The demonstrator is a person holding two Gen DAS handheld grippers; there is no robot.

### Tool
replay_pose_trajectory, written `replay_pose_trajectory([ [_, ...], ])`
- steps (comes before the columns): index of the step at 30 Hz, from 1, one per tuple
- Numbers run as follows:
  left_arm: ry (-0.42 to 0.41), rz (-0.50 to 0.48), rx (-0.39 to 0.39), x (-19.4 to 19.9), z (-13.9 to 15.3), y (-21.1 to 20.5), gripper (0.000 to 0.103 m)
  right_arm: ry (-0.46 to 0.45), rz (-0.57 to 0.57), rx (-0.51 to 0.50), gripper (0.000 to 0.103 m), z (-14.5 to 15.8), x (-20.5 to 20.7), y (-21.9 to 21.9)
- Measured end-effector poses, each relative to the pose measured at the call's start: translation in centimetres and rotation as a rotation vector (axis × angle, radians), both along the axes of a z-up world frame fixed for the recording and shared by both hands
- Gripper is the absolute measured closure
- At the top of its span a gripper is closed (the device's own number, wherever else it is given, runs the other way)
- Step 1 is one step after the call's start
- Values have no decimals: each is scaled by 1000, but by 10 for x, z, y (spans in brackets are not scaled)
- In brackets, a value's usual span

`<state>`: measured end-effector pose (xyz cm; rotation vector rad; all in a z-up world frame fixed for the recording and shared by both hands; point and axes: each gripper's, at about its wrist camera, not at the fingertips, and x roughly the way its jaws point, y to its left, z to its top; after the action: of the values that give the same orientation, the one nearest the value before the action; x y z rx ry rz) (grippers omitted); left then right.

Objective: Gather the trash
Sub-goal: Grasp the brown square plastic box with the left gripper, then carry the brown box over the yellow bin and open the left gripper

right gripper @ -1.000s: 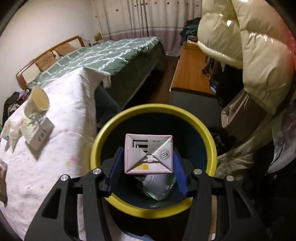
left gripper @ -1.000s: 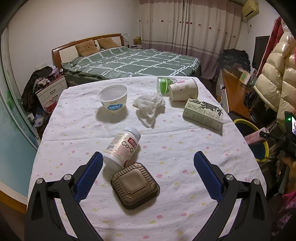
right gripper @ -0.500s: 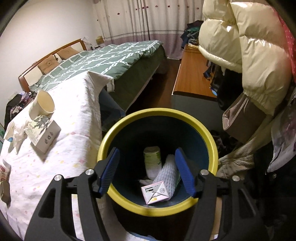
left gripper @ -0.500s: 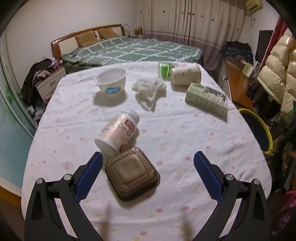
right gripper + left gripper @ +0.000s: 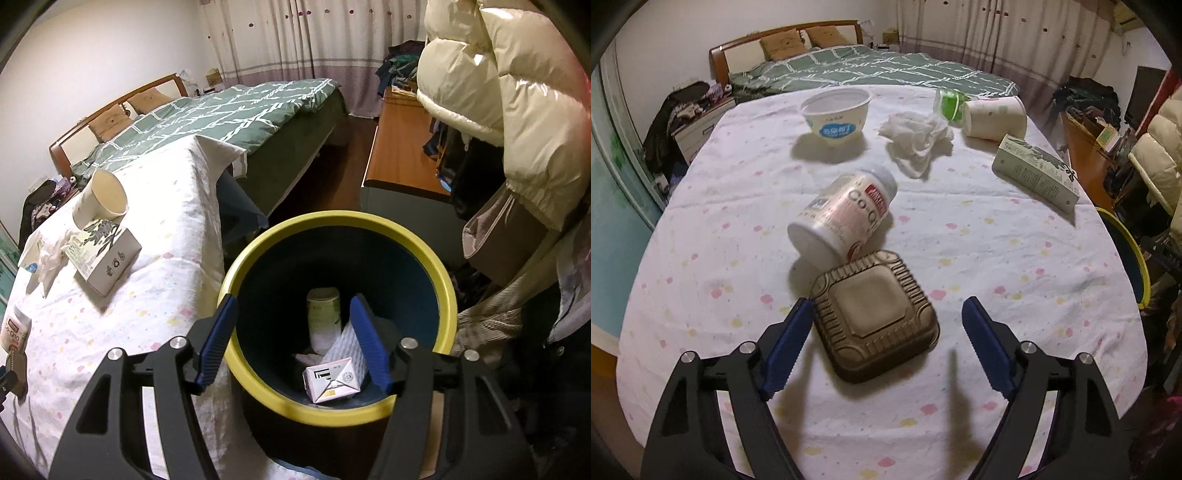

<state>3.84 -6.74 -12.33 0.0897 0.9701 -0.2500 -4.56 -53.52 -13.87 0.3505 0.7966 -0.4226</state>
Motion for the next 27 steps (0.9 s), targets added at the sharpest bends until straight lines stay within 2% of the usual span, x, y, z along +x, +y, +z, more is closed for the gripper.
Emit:
replay_pose_trajectory([
  [8, 11, 11, -10, 2, -6, 0, 21, 4, 12, 9, 42, -4, 1, 3],
  [11, 12, 12, -12, 5, -7, 1, 33, 4, 12, 11, 42, -4, 1, 3],
  [15, 7, 7, -29, 4, -6, 4, 35, 6, 14, 12, 42, -5, 1, 5],
  [23, -10, -106, -16, -21, 8, -14, 35, -5, 13, -4, 42, -1, -4, 5],
  [27, -28, -197, -30, -29, 18, -41, 35, -13, -8, -11, 42, 4, -12, -1],
])
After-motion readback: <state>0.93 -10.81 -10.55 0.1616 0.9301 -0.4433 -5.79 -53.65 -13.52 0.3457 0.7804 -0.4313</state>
